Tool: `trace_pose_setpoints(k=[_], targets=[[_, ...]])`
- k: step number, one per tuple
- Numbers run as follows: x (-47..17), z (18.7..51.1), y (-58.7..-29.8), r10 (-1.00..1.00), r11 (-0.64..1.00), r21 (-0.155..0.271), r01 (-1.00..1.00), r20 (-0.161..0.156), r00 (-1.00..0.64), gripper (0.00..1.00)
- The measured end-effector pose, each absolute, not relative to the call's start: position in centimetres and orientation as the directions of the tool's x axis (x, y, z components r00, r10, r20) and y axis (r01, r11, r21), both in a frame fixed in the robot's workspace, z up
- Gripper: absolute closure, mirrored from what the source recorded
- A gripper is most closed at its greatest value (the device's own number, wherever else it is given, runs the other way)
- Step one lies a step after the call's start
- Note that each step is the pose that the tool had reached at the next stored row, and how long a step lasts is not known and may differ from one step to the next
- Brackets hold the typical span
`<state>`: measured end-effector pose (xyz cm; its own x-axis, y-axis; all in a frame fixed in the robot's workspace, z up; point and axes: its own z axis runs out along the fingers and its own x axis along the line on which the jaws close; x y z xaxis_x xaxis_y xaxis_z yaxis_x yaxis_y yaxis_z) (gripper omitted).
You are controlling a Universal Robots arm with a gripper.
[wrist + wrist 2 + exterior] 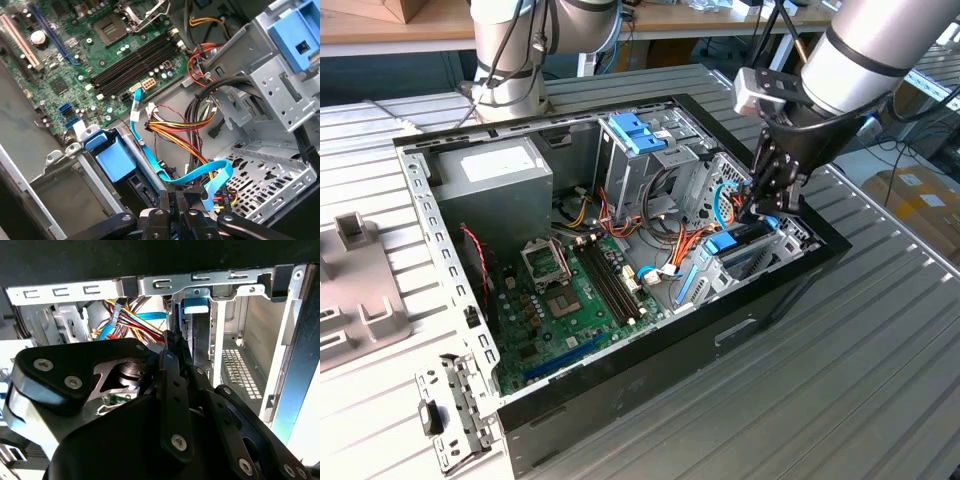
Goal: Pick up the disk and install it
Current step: 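Insert the first disk wire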
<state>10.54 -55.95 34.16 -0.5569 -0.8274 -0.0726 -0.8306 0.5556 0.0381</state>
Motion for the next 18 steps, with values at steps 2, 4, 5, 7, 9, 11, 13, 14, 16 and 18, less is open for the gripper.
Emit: trace_pose_setpoints(k=[2,4,5,7,9,11,13,14,16,18], targets=[[10.55,34.29,-55.93,-0.84,0.536,0.038,-0.843,-0.073,-0.537,0.83],[10.55,34.42,-55.92,-0.856,0.51,0.039,-0.859,-0.073,-0.512,0.83],[10.55,34.46,-55.92,-0.861,0.501,0.039,-0.865,-0.074,-0.503,0.83],[10.56,34.54,-55.91,-0.889,0.451,0.039,-0.892,-0.074,-0.453,0.83],[10.57,34.56,-55.91,-0.919,0.386,0.039,-0.922,-0.074,-0.388,0.83],[10.67,34.55,-55.91,-0.931,0.356,0.039,-0.934,-0.074,-0.358,0.83],[10.79,34.55,-55.91,-0.943,0.323,0.039,-0.946,-0.074,-0.325,0.83],[10.87,34.55,-55.91,-0.952,0.295,0.039,-0.955,-0.075,-0.297,0.83],[10.93,34.55,-55.91,-0.961,0.265,0.04,-0.964,-0.075,-0.267,0.83],[11.0,34.55,-55.91,-0.97,0.231,0.039,-0.972,-0.074,-0.233,0.83]])
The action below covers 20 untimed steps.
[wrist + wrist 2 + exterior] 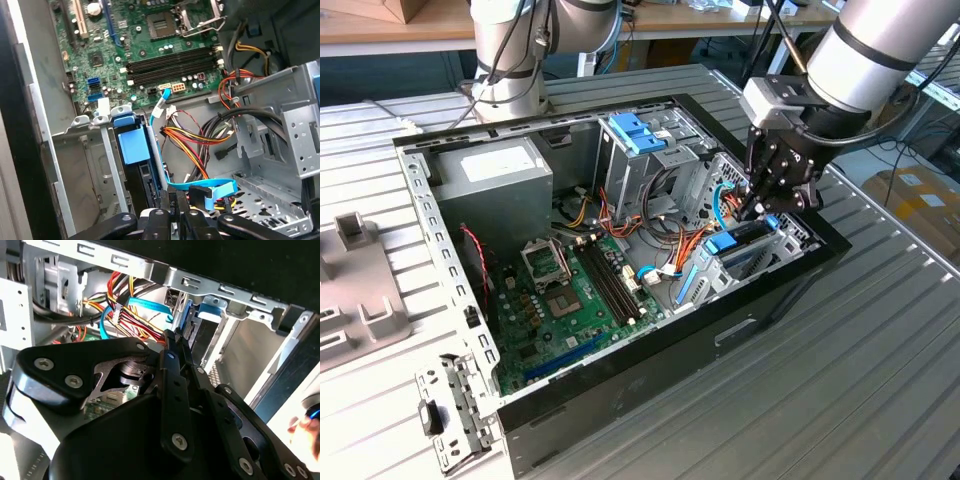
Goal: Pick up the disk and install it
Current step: 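Insert the first disk wire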
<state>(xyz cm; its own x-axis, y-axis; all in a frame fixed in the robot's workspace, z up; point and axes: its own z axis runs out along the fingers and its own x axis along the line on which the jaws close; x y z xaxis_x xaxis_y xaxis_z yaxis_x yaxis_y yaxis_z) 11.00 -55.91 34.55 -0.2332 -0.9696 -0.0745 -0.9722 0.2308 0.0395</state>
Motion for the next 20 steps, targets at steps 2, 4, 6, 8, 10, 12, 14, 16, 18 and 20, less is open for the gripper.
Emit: trace_pose_setpoints(k=[2,4,6,8,10,12,14,16,18,20], targets=[[11.11,34.55,-55.91,-0.975,0.205,0.039,-0.978,-0.075,-0.207,0.83],[11.2,34.55,-55.91,-0.976,0.204,0.04,-0.978,-0.074,-0.206,0.83],[11.23,34.54,-55.96,-0.976,0.204,0.04,-0.978,-0.075,-0.206,0.83],[11.24,34.55,-56.2,-0.976,0.204,0.04,-0.978,-0.075,-0.206,0.83],[11.24,34.55,-56.37,-0.976,0.203,0.04,-0.978,-0.074,-0.206,0.83],[11.24,34.56,-56.55,-0.976,0.202,0.04,-0.979,-0.074,-0.205,0.83],[11.24,34.55,-56.65,-0.976,0.201,0.04,-0.979,-0.074,-0.203,0.83],[11.24,34.55,-56.65,-0.976,0.2,0.04,-0.979,-0.074,-0.202,0.83],[11.24,34.55,-56.65,-0.976,0.2,0.04,-0.979,-0.074,-0.202,0.83],[11.24,34.55,-56.66,-0.977,0.198,0.04,-0.979,-0.074,-0.201,0.83]])
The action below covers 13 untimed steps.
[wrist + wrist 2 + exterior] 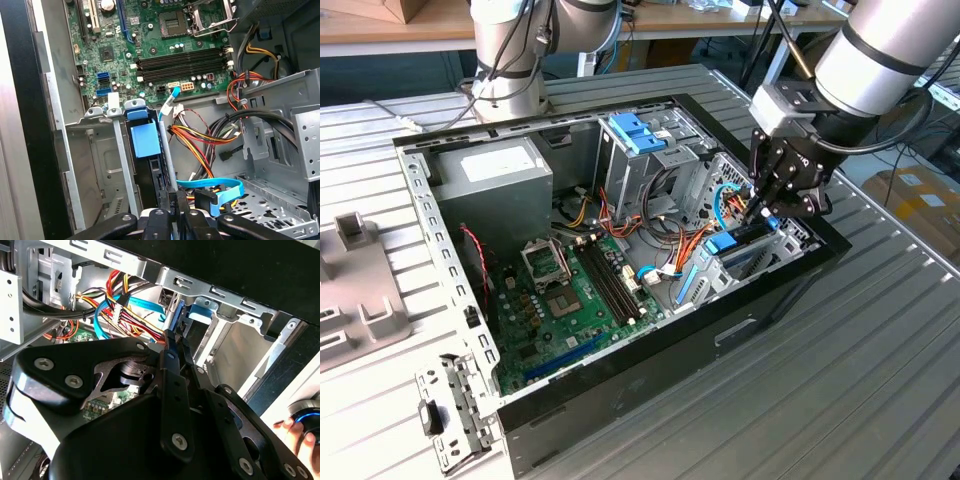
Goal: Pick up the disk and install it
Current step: 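Insert the first disk wire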
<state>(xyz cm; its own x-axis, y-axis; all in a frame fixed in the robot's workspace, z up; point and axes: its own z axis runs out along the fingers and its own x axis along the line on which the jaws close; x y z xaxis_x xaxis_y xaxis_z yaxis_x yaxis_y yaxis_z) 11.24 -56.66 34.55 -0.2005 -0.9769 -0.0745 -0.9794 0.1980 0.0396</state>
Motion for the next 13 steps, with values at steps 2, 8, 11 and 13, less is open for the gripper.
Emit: trace_pose_setpoints(k=[2,8,11,13], targets=[[11.24,34.55,-56.66,-0.981,0.179,0.04,-0.983,-0.074,-0.182,0.83],[11.46,34.92,-56.66,-0.985,0.154,0.04,-0.987,-0.075,-0.157,0.83],[11.58,34.88,-56.66,-0.992,0.097,0.04,-0.994,-0.076,-0.1,0.83],[11.95,34.73,-56.66,-0.993,0.088,0.042,-0.995,-0.076,-0.091,0.83]])
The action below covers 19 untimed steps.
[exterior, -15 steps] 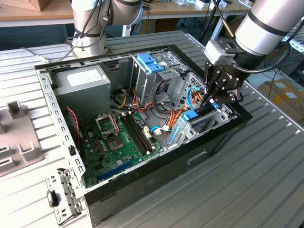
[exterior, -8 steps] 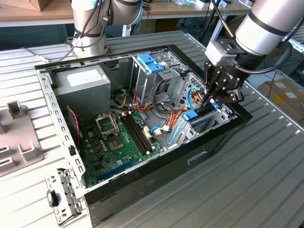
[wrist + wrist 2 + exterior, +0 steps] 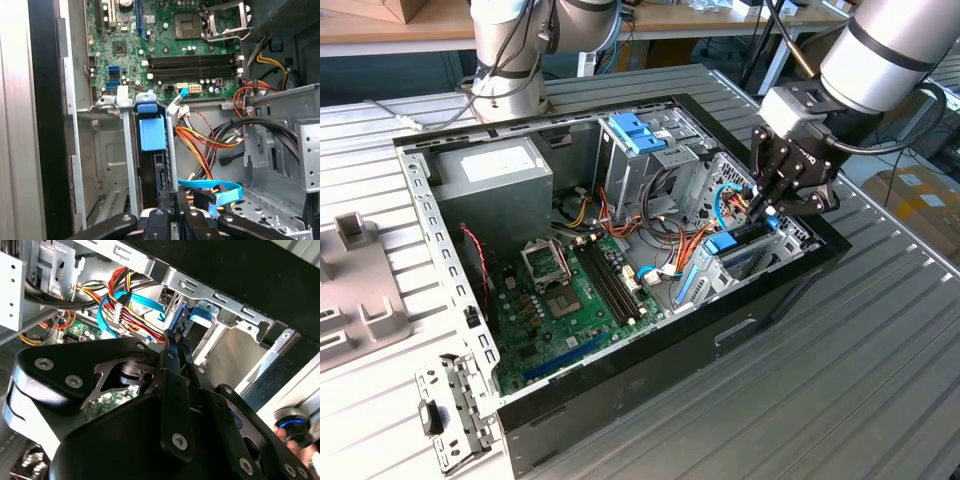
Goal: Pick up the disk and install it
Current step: 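Insert the first disk wire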
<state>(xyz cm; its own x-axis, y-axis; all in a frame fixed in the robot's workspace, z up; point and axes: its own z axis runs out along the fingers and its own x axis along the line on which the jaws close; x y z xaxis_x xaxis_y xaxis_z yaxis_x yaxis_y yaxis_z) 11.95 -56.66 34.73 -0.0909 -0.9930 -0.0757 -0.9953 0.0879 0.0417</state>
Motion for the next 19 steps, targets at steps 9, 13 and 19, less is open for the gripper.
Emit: trace_pose_setpoints(k=[9,13,19], targets=[[11.85,34.66,-56.71,-0.996,0.054,0.042,-0.998,-0.076,-0.057,0.83],[11.82,34.7,-57.06,-0.995,0.054,0.042,-0.998,-0.076,-0.057,0.83],[11.82,34.7,-57.38,-0.995,0.053,0.042,-0.998,-0.079,-0.057,0.83]])
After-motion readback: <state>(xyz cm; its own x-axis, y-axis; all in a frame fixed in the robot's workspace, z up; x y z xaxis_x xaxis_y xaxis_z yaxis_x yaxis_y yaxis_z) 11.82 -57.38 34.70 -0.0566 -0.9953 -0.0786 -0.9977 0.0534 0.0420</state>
